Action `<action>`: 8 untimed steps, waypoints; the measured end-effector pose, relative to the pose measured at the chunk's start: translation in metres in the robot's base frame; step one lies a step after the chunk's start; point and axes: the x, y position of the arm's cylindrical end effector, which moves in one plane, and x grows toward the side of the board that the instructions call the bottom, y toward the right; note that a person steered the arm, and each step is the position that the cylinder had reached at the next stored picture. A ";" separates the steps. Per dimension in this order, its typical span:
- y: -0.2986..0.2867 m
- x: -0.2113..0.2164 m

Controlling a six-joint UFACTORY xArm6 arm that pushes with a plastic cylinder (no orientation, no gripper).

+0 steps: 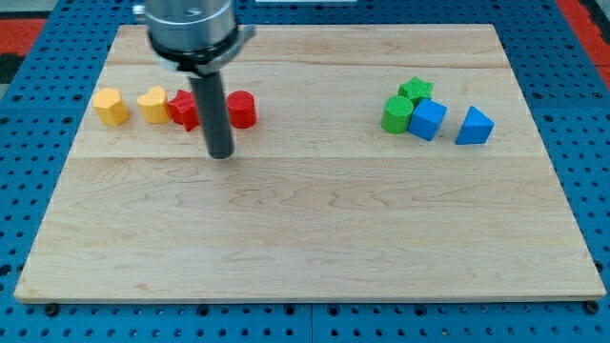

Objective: Adjust the red star in horizontal line of blocks

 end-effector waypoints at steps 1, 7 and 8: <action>-0.019 -0.022; -0.054 -0.039; -0.045 -0.039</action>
